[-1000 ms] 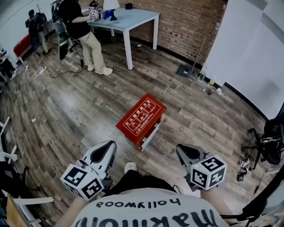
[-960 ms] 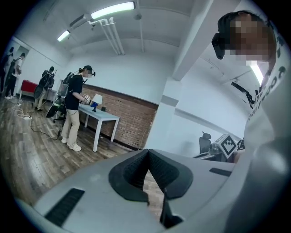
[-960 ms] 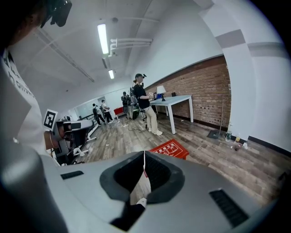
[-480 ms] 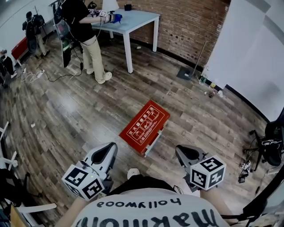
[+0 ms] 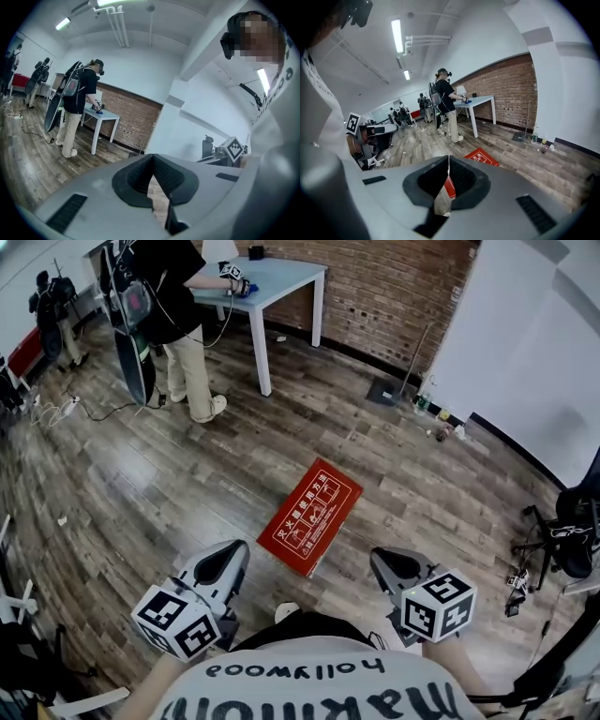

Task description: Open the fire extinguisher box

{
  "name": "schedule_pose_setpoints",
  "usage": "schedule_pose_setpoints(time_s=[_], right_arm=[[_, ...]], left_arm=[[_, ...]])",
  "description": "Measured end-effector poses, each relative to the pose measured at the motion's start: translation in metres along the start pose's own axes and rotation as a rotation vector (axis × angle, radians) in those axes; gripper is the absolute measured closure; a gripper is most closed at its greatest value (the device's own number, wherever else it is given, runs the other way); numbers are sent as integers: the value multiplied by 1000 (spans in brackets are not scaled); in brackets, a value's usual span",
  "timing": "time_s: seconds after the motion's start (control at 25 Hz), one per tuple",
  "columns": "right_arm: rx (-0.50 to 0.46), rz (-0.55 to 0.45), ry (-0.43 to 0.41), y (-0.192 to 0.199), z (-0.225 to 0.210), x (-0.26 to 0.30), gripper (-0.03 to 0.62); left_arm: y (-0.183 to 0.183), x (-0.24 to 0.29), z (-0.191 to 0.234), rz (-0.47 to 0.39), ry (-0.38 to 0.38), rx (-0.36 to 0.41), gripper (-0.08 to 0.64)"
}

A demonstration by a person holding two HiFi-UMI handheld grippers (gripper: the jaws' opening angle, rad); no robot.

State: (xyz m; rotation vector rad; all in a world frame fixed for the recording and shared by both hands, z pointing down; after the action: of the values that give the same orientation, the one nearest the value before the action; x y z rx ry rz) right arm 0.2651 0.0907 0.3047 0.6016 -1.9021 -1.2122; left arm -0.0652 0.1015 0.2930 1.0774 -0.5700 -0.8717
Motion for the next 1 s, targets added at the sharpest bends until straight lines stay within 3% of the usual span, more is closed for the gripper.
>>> schedule_pose_setpoints(time_s=[0.32, 1.0], right_arm=[[2, -7, 22, 1, 15, 36, 580], [-31, 56, 66, -15, 25, 53, 580]], left_arm=[[-6, 10, 40, 24, 60, 39, 554], [-2, 17, 72, 63, 81, -52, 554]])
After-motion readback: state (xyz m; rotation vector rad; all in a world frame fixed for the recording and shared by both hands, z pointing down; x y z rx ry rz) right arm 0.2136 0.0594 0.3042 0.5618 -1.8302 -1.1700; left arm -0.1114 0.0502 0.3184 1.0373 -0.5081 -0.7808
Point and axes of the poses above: the fingertips, and each gripper's own axes: x forward along the fingers, z to its left, y out of its underside, the point moved 10 cm from there along -x, backward along the fingers, and after that the axes turned 14 degrees about -z, right-handed, at the moved point
